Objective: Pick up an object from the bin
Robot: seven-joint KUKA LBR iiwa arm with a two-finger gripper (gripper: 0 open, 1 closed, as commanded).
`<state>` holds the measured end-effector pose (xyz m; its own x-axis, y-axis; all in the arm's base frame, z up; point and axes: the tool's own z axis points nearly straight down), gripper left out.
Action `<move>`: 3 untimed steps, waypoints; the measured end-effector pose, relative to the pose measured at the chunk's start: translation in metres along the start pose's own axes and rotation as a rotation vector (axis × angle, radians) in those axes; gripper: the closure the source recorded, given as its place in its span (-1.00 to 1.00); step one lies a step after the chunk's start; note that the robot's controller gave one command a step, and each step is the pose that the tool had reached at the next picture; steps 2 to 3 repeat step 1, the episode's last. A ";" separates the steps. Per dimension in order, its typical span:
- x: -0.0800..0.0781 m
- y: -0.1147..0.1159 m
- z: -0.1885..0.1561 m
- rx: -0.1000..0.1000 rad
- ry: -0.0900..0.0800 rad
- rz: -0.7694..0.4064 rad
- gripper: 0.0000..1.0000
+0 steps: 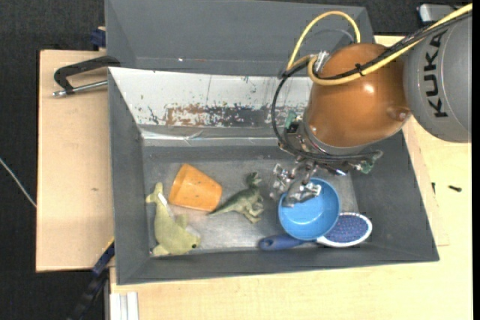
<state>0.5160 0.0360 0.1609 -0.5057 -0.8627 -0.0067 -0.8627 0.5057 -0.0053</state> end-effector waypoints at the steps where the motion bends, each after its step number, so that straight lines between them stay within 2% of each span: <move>1: -0.003 -0.001 -0.039 0.002 -0.001 0.002 1.00; 3: -0.003 -0.001 -0.039 0.002 -0.001 0.002 1.00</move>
Offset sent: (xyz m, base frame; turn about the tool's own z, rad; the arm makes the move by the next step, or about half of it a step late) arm -0.0001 0.0002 0.0358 0.0000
